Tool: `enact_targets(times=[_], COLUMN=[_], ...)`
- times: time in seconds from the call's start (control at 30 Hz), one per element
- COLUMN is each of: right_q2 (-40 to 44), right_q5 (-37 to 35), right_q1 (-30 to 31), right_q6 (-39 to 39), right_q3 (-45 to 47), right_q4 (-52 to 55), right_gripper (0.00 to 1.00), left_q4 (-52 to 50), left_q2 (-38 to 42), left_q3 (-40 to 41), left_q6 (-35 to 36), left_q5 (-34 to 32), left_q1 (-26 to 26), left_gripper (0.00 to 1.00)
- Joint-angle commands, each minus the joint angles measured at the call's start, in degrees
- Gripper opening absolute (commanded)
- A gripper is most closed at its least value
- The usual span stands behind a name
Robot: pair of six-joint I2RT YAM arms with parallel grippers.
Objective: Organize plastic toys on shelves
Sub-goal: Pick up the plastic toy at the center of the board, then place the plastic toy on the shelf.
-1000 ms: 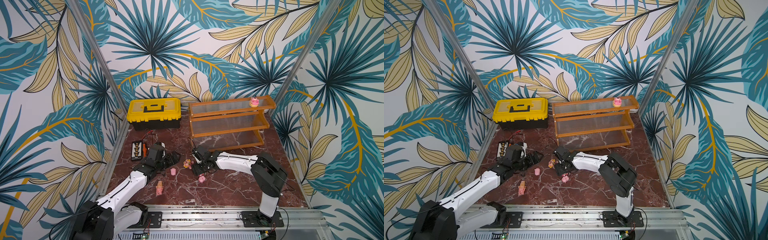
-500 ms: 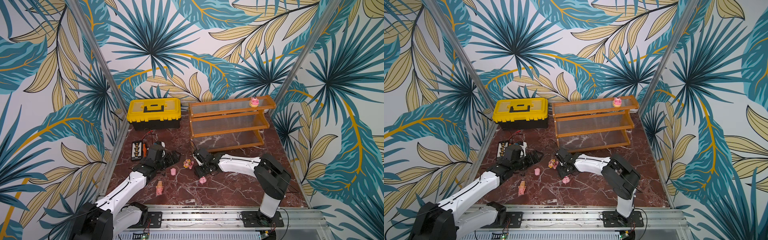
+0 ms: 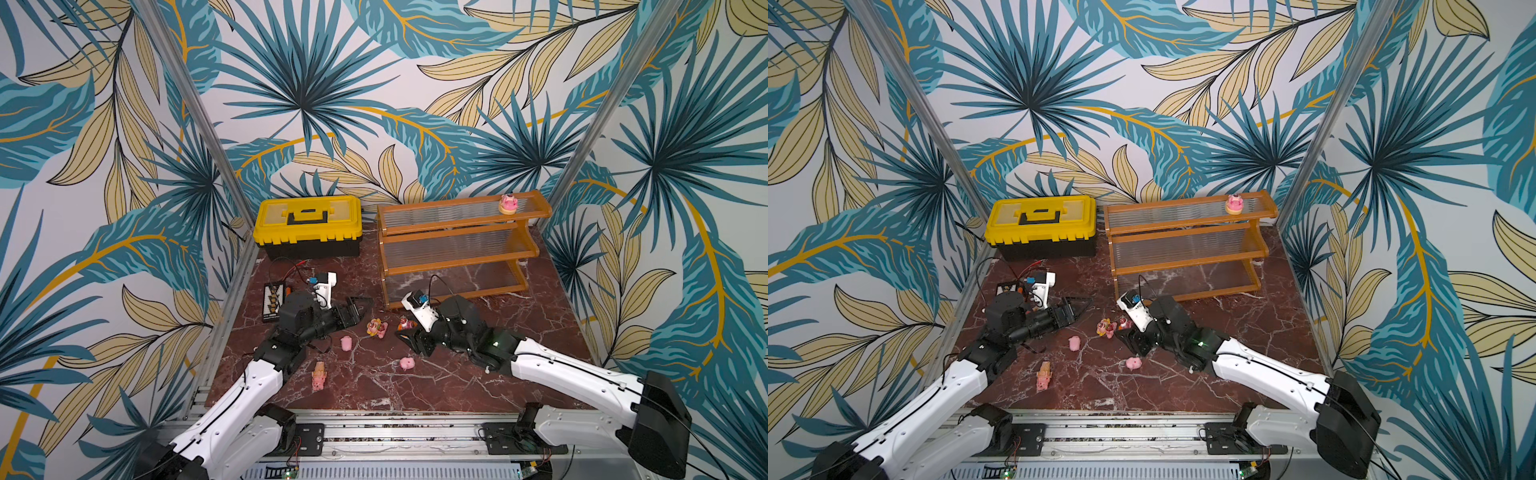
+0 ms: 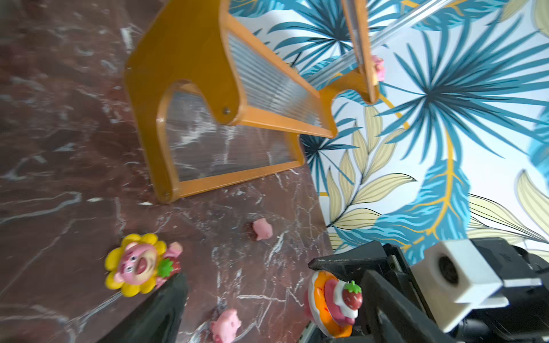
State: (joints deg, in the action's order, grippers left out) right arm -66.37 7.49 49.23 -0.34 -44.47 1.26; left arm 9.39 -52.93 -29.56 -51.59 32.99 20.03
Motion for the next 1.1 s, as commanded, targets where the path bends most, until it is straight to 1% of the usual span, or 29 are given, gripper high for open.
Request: enact_targets(times=[0.0, 0.07, 0.13, 0.2, 0.27, 0.43, 0.5, 0.57, 0.77, 0.8, 0.87, 0.9, 0.97, 1.07], right_q2=[1.56, 2.09, 2.06, 1.39, 0.66, -0.71, -1.27, -2.00, -3.45, -3.66, -4.01, -4.11, -4.43, -5.06], right_q5=[3.73, 5.08, 4.74, 4.76, 4.86, 4.85, 3.86, 2.15, -0.09, -0.36, -1.07, -1.26, -1.25, -0.90], right_q1=[0.26, 0.23, 0.26, 0.27, 0.30, 0.29, 0.26, 0.25, 0.26, 0.25, 0.22, 0.25, 0.25, 0.27], right_q6=[-9.08, -12.28, -13.84, -15.39, -16.13, -16.18, -16.49, -16.90, -18.59, -18.68, -18.74, -18.73, -19.00, -18.99], right_q3=[-0.79, -1.56, -2.07, -3.18, -3.95, -4.15, -4.42, -5.23, -7.10, -7.39, -7.62, -7.62, -7.82, -8.09], right_q4=[-1.86, -1.41, -1.29, -0.20, 0.65, -0.20, 0.16, 1.37, 3.87, 4.10, 4.20, 4.26, 4.39, 4.46], right_gripper=[0.45, 0.44, 0.44, 0.45, 0.45, 0.45, 0.45, 0.45, 0.45, 0.45, 0.45, 0.45, 0.45, 0.45], left_q4=[17.19, 24.04, 28.49, 30.24, 26.08, 2.74, -5.46, -9.70, -8.07, -8.22, -8.17, -7.53, -5.43, -2.23], left_q2=[-2.65, -5.11, -6.68, -7.10, -6.56, -5.15, -5.29, -5.87, -7.24, -7.47, -7.94, -8.21, -8.67, -9.52], left_q3=[1.95, 2.13, 2.18, 2.06, 0.96, -5.12, -7.53, -8.98, -11.07, -11.51, -12.17, -12.25, -11.85, -11.31], left_q6=[-6.59, -10.36, -12.72, -12.94, -9.91, 6.34, 11.32, 13.73, 11.92, 11.55, 10.50, 9.61, 8.00, 5.93], left_q5=[10.97, 14.11, 16.02, 16.91, 16.92, 12.95, 10.42, 9.89, 11.36, 11.31, 11.30, 11.30, 11.42, 11.23], left_q1=[-0.28, -0.22, -0.08, 0.42, 1.34, 6.92, 8.46, 8.96, 9.77, 9.85, 10.02, 10.28, 10.72, 10.99], left_gripper=[0.95, 0.95, 0.95, 0.95, 0.95, 0.95, 0.94, 0.90, 0.82, 0.79, 0.78, 0.74, 0.72, 0.64])
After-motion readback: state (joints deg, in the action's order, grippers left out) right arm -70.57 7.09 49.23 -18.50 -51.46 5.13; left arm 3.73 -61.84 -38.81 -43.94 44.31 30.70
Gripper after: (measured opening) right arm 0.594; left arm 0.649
